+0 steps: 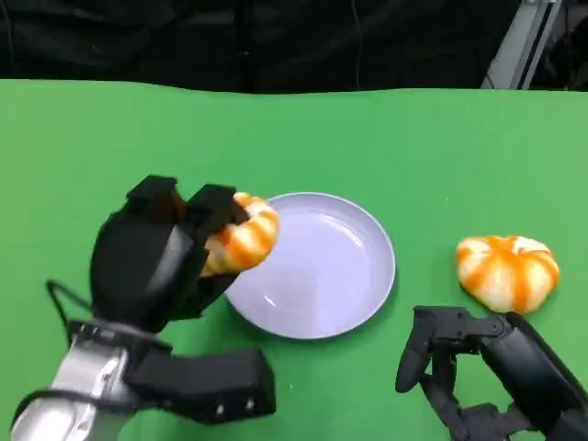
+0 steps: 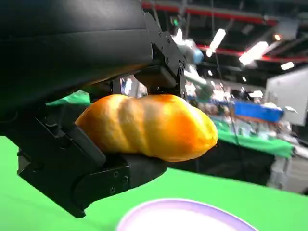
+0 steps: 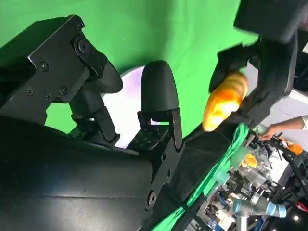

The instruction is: Grasp the bread from the table and place it into the plate.

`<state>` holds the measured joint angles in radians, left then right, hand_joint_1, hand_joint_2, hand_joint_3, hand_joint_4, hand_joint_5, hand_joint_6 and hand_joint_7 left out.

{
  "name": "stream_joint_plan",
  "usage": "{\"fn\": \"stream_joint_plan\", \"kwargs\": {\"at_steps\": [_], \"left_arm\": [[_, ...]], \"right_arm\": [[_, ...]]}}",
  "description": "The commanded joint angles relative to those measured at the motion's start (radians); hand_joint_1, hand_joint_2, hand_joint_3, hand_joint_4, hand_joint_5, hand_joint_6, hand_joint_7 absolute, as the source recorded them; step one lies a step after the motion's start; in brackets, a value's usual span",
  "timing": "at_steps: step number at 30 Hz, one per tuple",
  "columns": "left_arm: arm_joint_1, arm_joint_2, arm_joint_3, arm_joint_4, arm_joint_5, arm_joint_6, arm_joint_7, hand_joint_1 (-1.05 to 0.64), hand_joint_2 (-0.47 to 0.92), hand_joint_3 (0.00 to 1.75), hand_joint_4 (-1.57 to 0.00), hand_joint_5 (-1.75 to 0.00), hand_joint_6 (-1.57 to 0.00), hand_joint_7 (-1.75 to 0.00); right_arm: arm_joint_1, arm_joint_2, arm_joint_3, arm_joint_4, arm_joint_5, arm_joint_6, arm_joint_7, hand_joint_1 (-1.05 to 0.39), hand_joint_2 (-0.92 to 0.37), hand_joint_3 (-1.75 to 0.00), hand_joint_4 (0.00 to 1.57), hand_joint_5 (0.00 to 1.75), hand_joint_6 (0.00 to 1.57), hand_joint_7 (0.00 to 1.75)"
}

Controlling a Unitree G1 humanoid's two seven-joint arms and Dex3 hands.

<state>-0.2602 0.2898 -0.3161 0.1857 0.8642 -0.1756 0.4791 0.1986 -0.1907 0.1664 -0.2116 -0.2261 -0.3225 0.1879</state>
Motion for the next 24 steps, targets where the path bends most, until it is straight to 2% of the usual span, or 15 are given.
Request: {"fn": "stream_joint_plan", "kwargs": {"at_steps": [1, 8, 9, 10, 12, 13, 14, 16, 18, 19, 21, 22, 24], "left_arm": [[-0.081, -0.016, -0.027, 0.083, -0.012, -0.014, -0.027, -0.21, 0.41, 1.18, -0.85, -1.75, -0.82, -1.4], [-0.205, -0.067, -0.094, 0.243, -0.021, -0.04, -0.051, -0.22, 0.48, 1.08, -0.81, -1.75, -0.77, -1.46], [-0.219, -0.075, -0.101, 0.261, -0.025, -0.035, -0.069, -0.22, 0.52, 1.0, -0.79, -1.75, -0.75, -1.42], [-0.227, -0.081, -0.104, 0.269, -0.031, -0.025, -0.092, -0.24, 0.6, 0.86, -0.77, -1.66, -0.77, -1.25], [-0.233, -0.088, -0.11, 0.266, -0.04, 0.006, -0.147, -0.25, 0.7, 0.69, -0.77, -1.53, -0.8, -1.08], [-0.231, -0.09, -0.113, 0.257, -0.044, 0.026, -0.182, -0.28, 0.76, 0.51, -0.68, -1.23, -0.72, -0.78], [-0.229, -0.088, -0.119, 0.245, -0.046, 0.048, -0.225, -0.29, 0.83, 0.36, -0.65, -1.04, -0.71, -0.58], [-0.225, -0.078, -0.133, 0.218, -0.041, 0.087, -0.306, -0.4, 0.9, 0.2, -0.37, -0.66, -0.52, -0.23], [-0.223, -0.062, -0.152, 0.187, -0.03, 0.123, -0.392, -0.53, 0.92, 0.21, -0.18, -0.52, -0.38, -0.1], [-0.223, -0.054, -0.162, 0.174, -0.026, 0.136, -0.433, -0.67, 0.92, 0.27, -0.07, -0.36, -0.28, -0.05], [-0.222, -0.043, -0.173, 0.154, -0.027, 0.153, -0.493, -0.76, 0.92, 0.32, -0.02, -0.24, -0.22, -0.01], [-0.221, -0.04, -0.176, 0.144, -0.031, 0.161, -0.522, -0.81, 0.92, 0.36, -0.01, -0.12, -0.15, -0.01], [-0.218, -0.034, -0.181, 0.125, -0.034, 0.175, -0.567, -0.85, 0.92, 0.39, 0.0, -0.03, -0.09, 0.0]], "right_arm": [[0.004, -0.011, -0.007, -0.012, 0.004, -0.005, -0.006, 0.09, -0.34, -1.34, 0.86, 1.68, 0.79, 1.32], [0.009, -0.011, -0.005, -0.024, 0.0, 0.001, -0.005, 0.08, -0.34, -1.34, 0.86, 1.68, 0.79, 1.32], [0.011, -0.01, -0.004, -0.028, 0.0, 0.003, -0.005, 0.08, -0.34, -1.34, 0.86, 1.68, 0.79, 1.32], [0.012, -0.009, -0.003, -0.03, -0.001, 0.004, -0.006, 0.08, -0.34, -1.34, 0.85, 1.68, 0.79, 1.33], [0.014, -0.008, -0.002, -0.035, 0.0, 0.008, -0.005, 0.07, -0.34, -1.34, 0.85, 1.68, 0.79, 1.33], [0.015, -0.007, -0.002, -0.038, 0.001, 0.01, -0.004, 0.07, -0.33, -1.34, 0.86, 1.68, 0.79, 1.33], [0.016, -0.007, -0.002, -0.041, 0.003, 0.014, -0.003, 0.07, -0.33, -1.34, 0.86, 1.68, 0.79, 1.33], [0.017, -0.007, -0.001, -0.044, 0.004, 0.019, -0.002, 0.07, -0.34, -1.34, 0.85, 1.69, 0.78, 1.33], [0.015, -0.008, -0.001, -0.041, 0.006, 0.017, -0.002, 0.07, -0.34, -1.34, 0.85, 1.68, 0.78, 1.33], [0.014, -0.009, -0.002, -0.038, 0.008, 0.016, -0.001, 0.07, -0.34, -1.34, 0.85, 1.68, 0.78, 1.33], [0.011, -0.01, -0.002, -0.037, 0.01, 0.018, 0.001, 0.07, -0.34, -1.34, 0.85, 1.68, 0.78, 1.33], [0.011, -0.01, -0.002, -0.041, 0.009, 0.025, 0.002, 0.07, -0.34, -1.35, 0.85, 1.69, 0.78, 1.34], [0.012, -0.01, -0.002, -0.045, 0.008, 0.031, 0.003, 0.06, -0.34, -1.35, 0.85, 1.69, 0.78, 1.34]]}}
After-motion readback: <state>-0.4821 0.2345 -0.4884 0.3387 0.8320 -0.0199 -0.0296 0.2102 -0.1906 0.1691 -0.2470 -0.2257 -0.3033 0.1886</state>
